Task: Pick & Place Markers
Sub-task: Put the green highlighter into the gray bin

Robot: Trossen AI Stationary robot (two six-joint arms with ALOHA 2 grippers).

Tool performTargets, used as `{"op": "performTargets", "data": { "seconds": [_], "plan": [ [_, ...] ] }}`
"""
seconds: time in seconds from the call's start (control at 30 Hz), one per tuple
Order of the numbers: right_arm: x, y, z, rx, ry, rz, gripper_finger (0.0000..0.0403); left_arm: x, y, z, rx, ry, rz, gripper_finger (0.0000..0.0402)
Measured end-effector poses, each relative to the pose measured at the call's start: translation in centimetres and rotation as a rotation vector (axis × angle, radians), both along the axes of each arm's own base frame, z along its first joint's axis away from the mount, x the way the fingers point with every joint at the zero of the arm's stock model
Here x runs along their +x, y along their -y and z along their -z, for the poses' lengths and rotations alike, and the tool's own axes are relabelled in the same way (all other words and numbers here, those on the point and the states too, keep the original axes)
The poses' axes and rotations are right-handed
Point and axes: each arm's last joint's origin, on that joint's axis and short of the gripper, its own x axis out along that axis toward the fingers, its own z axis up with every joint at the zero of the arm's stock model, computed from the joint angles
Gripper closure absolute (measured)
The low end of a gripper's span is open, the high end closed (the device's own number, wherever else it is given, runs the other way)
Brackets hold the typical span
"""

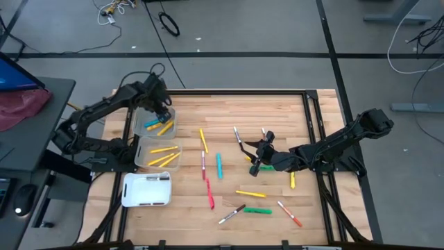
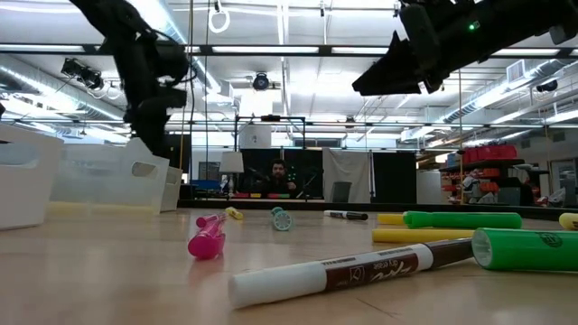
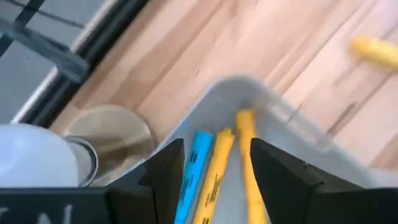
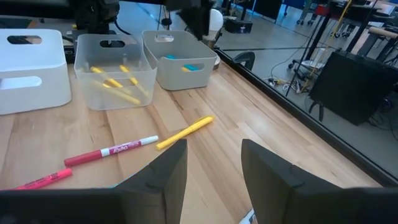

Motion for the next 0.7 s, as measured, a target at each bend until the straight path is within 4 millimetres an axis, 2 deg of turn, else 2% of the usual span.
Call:
{"op": "performTargets", "data": {
  "seconds": [0.2, 0.37, 0.7],
  "plan": [
    [0.0, 0.0, 0.0, 0.019, 0.015, 0.006, 0.0250, 1.4, 0.6, -2.3, 0.011, 0.271, 0.088, 0.0223],
    [0.0, 0.0, 0.0, 0.039, 0.025, 0.012, 0.0250, 4.2, 2.1, -3.8, 0.048, 0.488, 0.253, 0.0233],
    [0.0, 0.0, 0.0, 0.114, 0.065, 0.033, 0.0250, 10.9, 8.6, -6.3, 0.207, 0.789, 0.665, 0.0251]
  ]
}}
